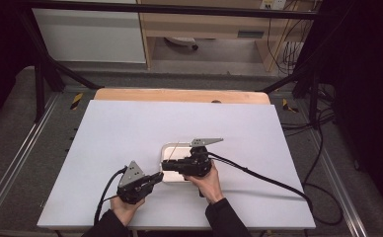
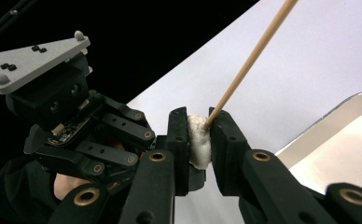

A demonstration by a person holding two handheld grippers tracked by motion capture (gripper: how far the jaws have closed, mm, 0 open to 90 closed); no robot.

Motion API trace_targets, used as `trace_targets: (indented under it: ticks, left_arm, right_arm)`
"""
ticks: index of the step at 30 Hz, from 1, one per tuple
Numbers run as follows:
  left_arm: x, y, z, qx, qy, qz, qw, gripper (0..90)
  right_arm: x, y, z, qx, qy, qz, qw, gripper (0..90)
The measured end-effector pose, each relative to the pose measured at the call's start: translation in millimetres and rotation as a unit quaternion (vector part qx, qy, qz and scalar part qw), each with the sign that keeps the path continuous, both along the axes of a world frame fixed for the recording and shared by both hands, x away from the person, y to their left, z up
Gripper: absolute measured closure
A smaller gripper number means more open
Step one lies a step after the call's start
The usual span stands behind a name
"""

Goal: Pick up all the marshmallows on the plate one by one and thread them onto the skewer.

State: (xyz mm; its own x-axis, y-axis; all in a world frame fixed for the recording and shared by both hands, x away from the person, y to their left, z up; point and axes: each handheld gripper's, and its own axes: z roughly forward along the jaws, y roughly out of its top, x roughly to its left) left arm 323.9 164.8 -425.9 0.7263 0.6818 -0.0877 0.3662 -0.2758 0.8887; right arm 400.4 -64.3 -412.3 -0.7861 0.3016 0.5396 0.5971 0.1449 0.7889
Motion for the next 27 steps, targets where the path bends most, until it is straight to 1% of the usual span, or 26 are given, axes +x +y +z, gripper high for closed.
trace_targets:
  ticks: [5,6,9,10,11,13,16,18,19,21,23,25,27]
  left_arm:
    - [0.1,0.5,0.4,-0.002,-0.002,-0.002,1.0000,88.0]
    - [-0.1,0.7,0.7,-0.003,-0.002,-0.001,1.0000,88.0]
    - [-0.1,4.7,0.8,-0.005,-0.001,0.003,1.0000,88.1]
    - [0.1,6.1,0.7,-0.012,0.001,0.000,0.9999,88.1]
    - [0.2,7.9,0.8,-0.013,0.002,0.001,0.9999,88.0]
    - [0.4,10.7,0.9,-0.014,0.003,0.004,0.9999,88.1]
    - [0.6,13.8,0.1,-0.013,0.007,0.004,0.9999,88.0]
    - [0.8,15.0,-0.8,-0.012,0.009,0.004,0.9999,88.0]
    - [0.8,16.3,-1.0,-0.005,0.010,0.008,0.9999,88.0]
    - [1.1,17.2,-1.7,-0.004,0.013,0.009,0.9999,88.0]
    - [1.3,17.8,-2.4,-0.003,0.015,0.009,0.9998,88.0]
    - [1.4,18.3,-3.0,0.000,0.016,0.009,0.9998,88.0]
    - [1.7,18.6,-3.6,0.000,0.019,0.008,0.9998,87.9]
  right_arm:
    - [0.5,-0.4,1.0,-0.004,0.001,-0.001,1.0000,77.6]
    - [0.2,-1.0,2.2,-0.007,-0.003,-0.003,1.0000,73.8]
    - [-0.3,-5.4,9.2,-0.014,-0.026,-0.022,0.9993,58.4]
    - [-0.4,-7.2,12.3,-0.016,-0.035,-0.027,0.9989,55.1]
    - [-0.6,-9.3,15.7,-0.021,-0.043,-0.029,0.9984,52.3]
    - [-0.8,-13.4,21.3,-0.036,-0.057,-0.036,0.9971,43.9]
    - [-0.5,-20.3,25.8,-0.067,-0.089,-0.051,0.9924,32.1]
    - [0.9,-25.4,25.8,-0.083,-0.094,-0.059,0.9903,25.4]
    - [1.9,-27.8,25.1,-0.096,-0.103,-0.064,0.9879,21.9]
    - [3.7,-31.9,23.3,-0.127,-0.116,-0.076,0.9822,17.9]
    - [6.2,-34.5,21.2,-0.150,-0.125,-0.084,0.9771,13.0]
    - [9.4,-35.6,18.7,-0.162,-0.132,-0.088,0.9740,9.0]
    - [12.6,-35.6,17.0,-0.174,-0.135,-0.092,0.9710,8.9]
